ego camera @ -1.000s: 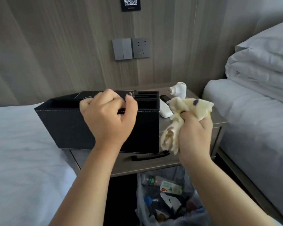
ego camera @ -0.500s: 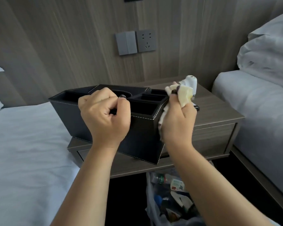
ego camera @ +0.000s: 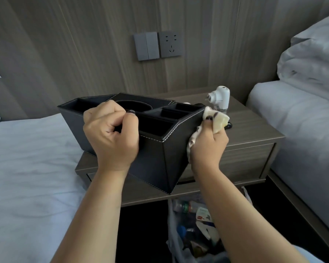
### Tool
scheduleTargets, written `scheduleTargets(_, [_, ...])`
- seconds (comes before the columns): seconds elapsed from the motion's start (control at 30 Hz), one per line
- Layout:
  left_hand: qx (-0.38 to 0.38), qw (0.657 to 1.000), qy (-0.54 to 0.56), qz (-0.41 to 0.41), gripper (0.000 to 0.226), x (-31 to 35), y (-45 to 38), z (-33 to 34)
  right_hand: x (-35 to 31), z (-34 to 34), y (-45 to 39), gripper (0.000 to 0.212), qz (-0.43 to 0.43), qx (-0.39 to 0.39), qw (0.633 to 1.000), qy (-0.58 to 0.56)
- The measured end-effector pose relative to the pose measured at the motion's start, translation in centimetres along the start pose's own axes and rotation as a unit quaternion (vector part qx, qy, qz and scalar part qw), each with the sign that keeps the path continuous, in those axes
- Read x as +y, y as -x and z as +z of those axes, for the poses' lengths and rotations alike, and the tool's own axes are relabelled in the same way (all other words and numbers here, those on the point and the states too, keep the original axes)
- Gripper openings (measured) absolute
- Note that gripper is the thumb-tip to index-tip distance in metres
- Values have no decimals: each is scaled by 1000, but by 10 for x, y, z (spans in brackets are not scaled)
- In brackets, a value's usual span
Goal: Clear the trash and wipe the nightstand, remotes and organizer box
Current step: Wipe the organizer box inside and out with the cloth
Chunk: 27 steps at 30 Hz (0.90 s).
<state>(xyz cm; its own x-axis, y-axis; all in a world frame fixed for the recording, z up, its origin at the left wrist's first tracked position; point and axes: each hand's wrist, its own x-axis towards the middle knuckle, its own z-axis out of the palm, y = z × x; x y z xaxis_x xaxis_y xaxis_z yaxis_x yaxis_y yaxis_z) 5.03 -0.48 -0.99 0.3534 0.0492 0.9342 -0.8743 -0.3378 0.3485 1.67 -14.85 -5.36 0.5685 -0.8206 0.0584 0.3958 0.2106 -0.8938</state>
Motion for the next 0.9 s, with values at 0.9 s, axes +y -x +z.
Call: scheduleTargets(0.9, [-12, 1000, 13, -19, 34, -1, -4, -8, -4, 5, 63, 47, -317, -75, 940, 105])
